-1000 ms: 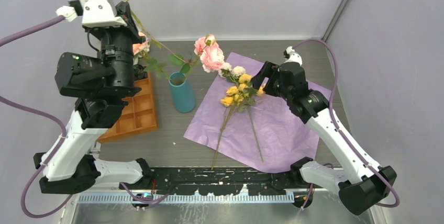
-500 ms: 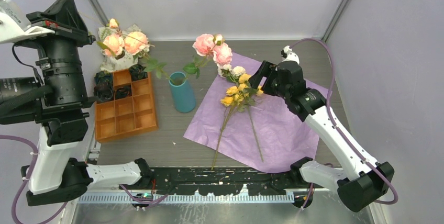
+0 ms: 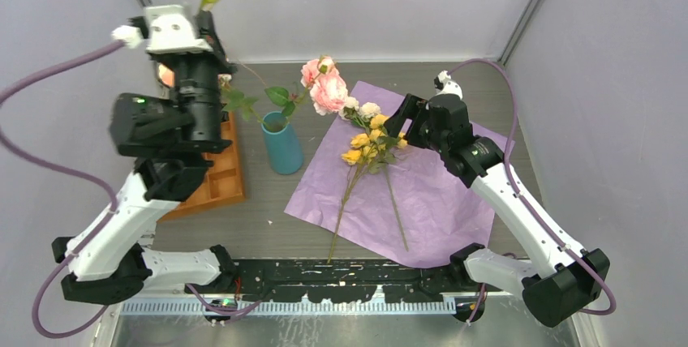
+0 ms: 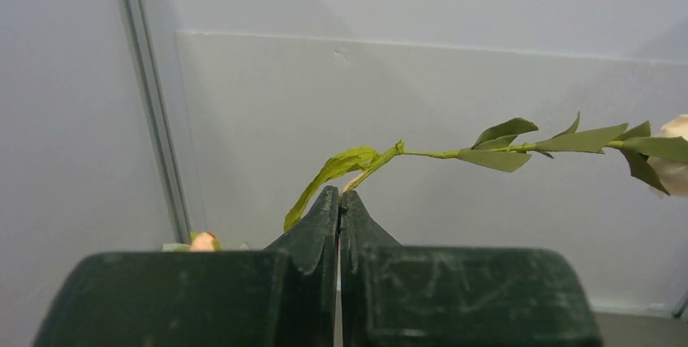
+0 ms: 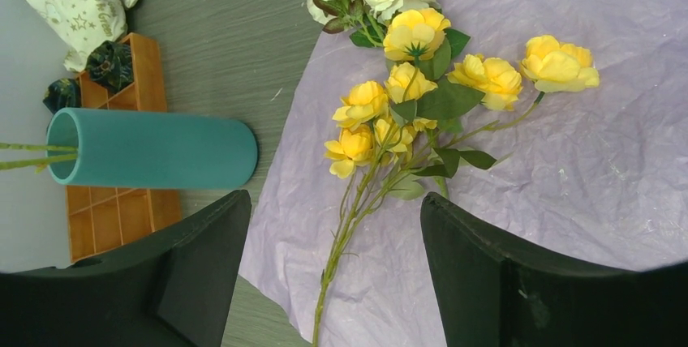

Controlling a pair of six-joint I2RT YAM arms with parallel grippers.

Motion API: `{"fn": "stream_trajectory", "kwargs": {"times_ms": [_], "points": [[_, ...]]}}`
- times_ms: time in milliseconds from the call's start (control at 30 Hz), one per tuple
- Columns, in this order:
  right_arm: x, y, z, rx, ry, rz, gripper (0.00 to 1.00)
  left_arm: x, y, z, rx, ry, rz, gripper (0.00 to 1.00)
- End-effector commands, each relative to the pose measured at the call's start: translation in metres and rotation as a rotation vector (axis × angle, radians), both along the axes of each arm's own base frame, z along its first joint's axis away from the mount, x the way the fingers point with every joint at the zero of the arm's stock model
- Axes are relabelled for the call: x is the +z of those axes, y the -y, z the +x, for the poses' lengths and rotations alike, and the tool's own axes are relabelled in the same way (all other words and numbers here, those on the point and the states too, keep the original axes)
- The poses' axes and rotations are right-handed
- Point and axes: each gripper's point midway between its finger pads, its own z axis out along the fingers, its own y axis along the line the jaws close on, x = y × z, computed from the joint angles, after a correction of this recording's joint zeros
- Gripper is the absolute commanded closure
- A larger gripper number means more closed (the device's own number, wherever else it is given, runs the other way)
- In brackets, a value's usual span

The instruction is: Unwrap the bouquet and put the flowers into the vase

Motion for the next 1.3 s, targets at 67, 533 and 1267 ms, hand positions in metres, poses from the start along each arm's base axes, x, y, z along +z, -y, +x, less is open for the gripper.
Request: {"fn": "stream_trajectory", "kwargs": {"times_ms": [67, 533, 1267], "points": [[0.007, -0.001, 0.005, -0.001, 0.044, 0.009, 0.18, -0.043, 0.024, 0.021, 0.01, -0.055, -0.039, 1.0], [-0.004, 0.006, 0.004, -0.01, 0.037, -0.035, 0.18, -0.137, 0.028, 0.076, 0.107, -0.176, -0.124, 1.0], [-0.016, -0.004, 0.011, 0.006, 0.004, -0.015, 0.18, -0.141, -0.016, 0.094, 0.197, -0.188, -0.116, 1.0]]}}
